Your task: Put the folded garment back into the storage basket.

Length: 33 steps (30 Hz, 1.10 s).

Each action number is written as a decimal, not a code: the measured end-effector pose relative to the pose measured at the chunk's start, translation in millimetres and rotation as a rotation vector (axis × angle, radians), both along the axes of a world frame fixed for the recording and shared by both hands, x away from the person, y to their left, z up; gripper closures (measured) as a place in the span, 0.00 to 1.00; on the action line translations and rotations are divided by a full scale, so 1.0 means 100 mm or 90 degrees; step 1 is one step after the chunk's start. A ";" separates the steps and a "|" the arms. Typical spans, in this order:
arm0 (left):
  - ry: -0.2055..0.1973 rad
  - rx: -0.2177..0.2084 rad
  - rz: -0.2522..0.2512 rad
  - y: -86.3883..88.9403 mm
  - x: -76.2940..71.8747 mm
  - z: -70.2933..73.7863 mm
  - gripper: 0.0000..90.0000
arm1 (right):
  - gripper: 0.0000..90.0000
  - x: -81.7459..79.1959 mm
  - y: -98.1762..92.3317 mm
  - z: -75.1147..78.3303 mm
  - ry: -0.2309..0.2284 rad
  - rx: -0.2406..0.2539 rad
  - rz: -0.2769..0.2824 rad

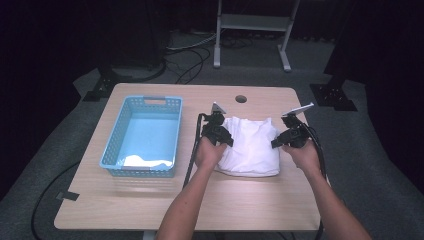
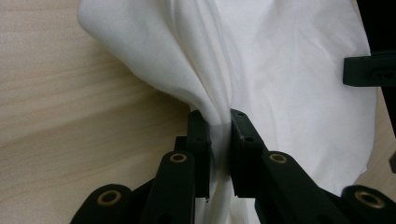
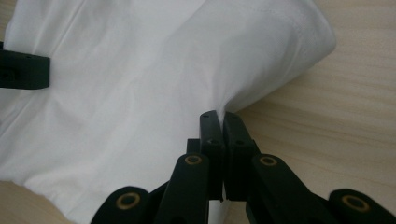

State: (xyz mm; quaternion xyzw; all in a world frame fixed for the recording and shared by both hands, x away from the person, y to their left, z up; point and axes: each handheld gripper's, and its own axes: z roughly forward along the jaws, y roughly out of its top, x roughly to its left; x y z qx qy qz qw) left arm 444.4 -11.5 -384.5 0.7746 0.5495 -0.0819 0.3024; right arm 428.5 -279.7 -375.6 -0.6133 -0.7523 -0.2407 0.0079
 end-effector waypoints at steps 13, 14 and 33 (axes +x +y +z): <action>-0.017 -0.001 -0.007 0.04 -0.11 0.27 0.90 | 0.99 -0.10 -0.01 0.22 -0.018 0.021 -0.002; -0.020 0.001 -0.008 0.04 -0.12 0.30 0.90 | 0.99 -0.11 -0.01 0.24 -0.018 0.024 -0.002; -0.039 0.005 -0.038 0.01 -0.12 0.69 0.90 | 0.99 -0.15 -0.06 0.62 -0.046 0.044 -0.004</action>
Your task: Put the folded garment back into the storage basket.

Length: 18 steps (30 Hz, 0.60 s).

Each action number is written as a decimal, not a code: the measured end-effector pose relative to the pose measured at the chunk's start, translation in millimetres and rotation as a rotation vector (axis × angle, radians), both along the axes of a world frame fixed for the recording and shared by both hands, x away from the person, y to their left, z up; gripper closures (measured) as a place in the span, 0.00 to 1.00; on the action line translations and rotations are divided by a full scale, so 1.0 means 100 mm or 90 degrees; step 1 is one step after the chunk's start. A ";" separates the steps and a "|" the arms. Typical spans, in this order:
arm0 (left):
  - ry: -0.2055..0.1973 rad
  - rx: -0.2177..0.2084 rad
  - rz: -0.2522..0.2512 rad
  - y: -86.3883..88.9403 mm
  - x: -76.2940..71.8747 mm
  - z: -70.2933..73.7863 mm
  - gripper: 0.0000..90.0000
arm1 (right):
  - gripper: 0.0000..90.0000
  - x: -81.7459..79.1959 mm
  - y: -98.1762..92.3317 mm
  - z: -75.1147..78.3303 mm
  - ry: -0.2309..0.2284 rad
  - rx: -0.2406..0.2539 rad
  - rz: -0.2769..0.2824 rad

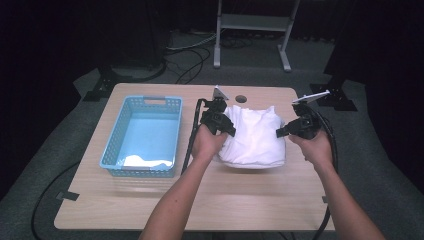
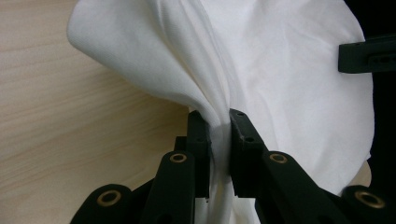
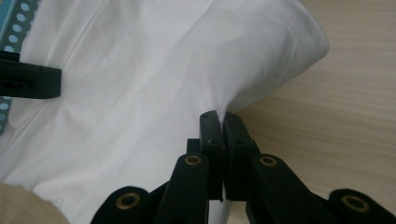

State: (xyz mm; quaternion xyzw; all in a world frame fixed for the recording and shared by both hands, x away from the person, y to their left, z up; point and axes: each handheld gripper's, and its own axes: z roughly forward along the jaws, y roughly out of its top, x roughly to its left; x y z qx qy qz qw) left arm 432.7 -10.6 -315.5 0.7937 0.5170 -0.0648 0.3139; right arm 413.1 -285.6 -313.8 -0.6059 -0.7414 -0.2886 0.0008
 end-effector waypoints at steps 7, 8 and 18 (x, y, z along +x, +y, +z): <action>-0.006 -0.004 -0.006 -0.01 0.01 0.14 0.90 | 0.99 -0.01 -0.02 0.14 -0.006 0.005 -0.007; -0.007 -0.005 -0.008 -0.01 0.01 0.16 0.90 | 0.99 -0.01 -0.03 0.16 -0.007 0.006 -0.007; -0.018 -0.002 -0.016 -0.01 0.01 0.35 0.90 | 0.99 -0.02 -0.01 0.31 -0.018 0.006 -0.009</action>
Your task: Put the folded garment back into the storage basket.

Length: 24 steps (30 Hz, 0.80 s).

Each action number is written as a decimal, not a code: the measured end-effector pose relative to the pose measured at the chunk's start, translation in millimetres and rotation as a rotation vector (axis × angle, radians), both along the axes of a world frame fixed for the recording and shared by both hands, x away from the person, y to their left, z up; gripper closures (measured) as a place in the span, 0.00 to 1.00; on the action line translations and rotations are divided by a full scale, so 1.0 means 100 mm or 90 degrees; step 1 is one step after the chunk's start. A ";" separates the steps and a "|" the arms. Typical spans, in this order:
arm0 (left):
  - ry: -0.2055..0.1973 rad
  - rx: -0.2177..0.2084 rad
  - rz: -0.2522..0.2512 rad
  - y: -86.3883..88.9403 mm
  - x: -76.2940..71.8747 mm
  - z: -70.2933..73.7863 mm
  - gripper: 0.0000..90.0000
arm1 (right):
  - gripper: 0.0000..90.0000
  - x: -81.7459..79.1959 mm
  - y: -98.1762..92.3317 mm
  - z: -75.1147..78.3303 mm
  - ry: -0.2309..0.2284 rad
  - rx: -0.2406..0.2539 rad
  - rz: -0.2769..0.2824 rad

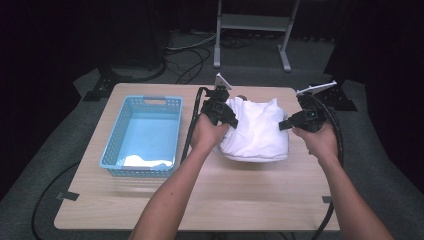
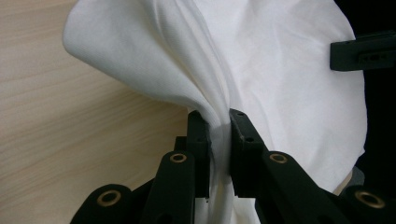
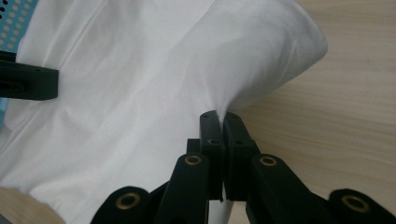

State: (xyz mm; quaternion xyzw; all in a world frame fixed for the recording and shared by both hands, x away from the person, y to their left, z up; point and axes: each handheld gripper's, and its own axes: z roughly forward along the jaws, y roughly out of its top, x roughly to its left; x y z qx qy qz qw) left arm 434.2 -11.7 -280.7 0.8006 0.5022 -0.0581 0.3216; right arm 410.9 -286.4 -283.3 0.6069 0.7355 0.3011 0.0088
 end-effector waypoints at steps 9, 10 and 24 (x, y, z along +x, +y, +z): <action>0.000 -0.002 -0.008 0.05 -0.01 0.10 0.90 | 0.99 -0.02 0.04 0.12 -0.008 -0.002 0.001; -0.001 -0.001 -0.010 0.05 -0.01 0.11 0.90 | 0.99 -0.02 0.04 0.13 -0.009 -0.003 0.002; -0.006 -0.003 -0.010 0.16 0.02 0.25 0.90 | 0.99 -0.02 0.16 0.27 -0.021 -0.002 0.007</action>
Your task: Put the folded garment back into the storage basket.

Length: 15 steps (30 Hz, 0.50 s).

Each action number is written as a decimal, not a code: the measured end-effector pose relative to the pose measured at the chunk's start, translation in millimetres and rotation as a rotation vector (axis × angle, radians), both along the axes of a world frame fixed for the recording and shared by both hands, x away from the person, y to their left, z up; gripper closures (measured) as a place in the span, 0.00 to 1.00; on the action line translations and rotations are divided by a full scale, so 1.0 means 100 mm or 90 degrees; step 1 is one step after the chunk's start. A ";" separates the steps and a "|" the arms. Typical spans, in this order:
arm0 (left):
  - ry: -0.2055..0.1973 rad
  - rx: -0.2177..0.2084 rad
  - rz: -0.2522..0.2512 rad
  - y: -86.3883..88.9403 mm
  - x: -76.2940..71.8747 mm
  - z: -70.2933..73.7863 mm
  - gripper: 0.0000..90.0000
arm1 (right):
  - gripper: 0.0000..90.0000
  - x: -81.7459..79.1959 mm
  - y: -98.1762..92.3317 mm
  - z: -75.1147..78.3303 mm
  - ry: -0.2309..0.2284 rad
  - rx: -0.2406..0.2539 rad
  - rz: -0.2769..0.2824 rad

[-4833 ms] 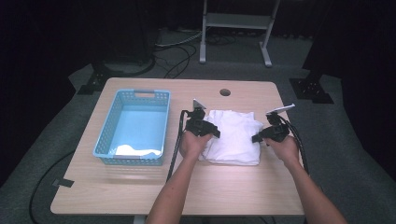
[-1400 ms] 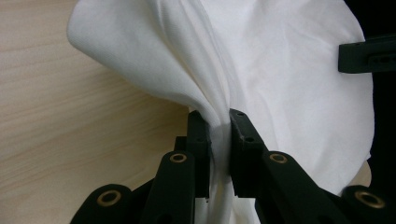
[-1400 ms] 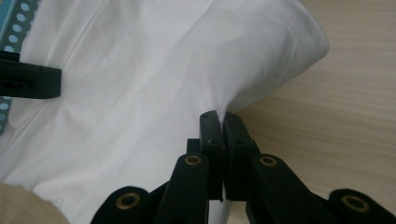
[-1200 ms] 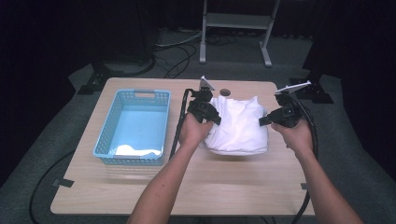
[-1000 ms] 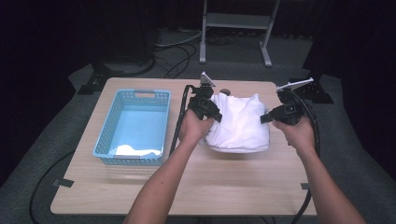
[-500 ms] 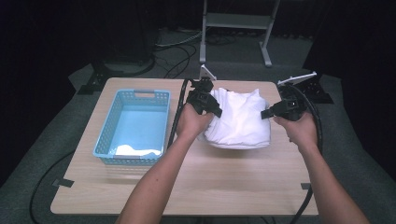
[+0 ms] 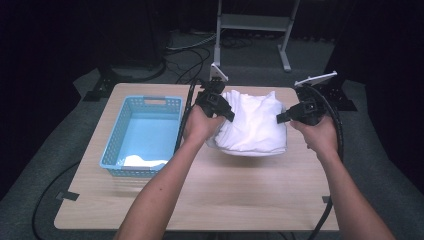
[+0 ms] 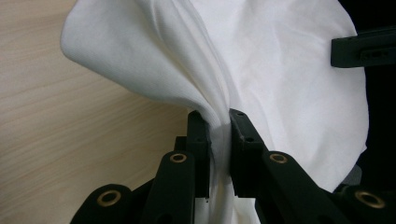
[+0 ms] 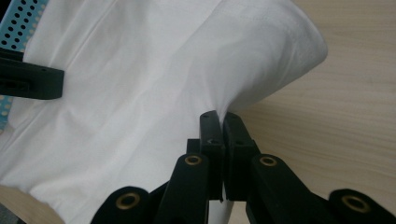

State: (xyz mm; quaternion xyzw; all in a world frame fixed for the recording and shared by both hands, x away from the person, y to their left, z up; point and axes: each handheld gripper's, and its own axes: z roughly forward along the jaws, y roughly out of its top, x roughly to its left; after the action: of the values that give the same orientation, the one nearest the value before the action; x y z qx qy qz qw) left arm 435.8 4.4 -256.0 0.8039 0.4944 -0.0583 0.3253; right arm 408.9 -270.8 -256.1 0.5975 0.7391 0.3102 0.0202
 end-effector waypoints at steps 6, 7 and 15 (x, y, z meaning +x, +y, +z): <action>-0.004 0.001 -0.001 0.06 0.00 0.05 0.90 | 0.99 0.00 0.06 0.06 -0.006 -0.002 0.003; -0.005 0.000 0.000 0.07 0.00 0.07 0.90 | 0.99 0.00 0.07 0.07 -0.007 -0.002 0.003; -0.011 -0.003 0.003 0.17 -0.03 0.15 0.90 | 0.99 -0.01 0.16 0.13 -0.012 -0.004 0.006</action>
State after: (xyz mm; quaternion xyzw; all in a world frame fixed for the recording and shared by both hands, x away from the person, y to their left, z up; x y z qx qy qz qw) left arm 433.2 21.1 -241.2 0.8025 0.4932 -0.0515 0.3319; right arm 408.3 -255.2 -243.2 0.5909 0.7428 0.3137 0.0272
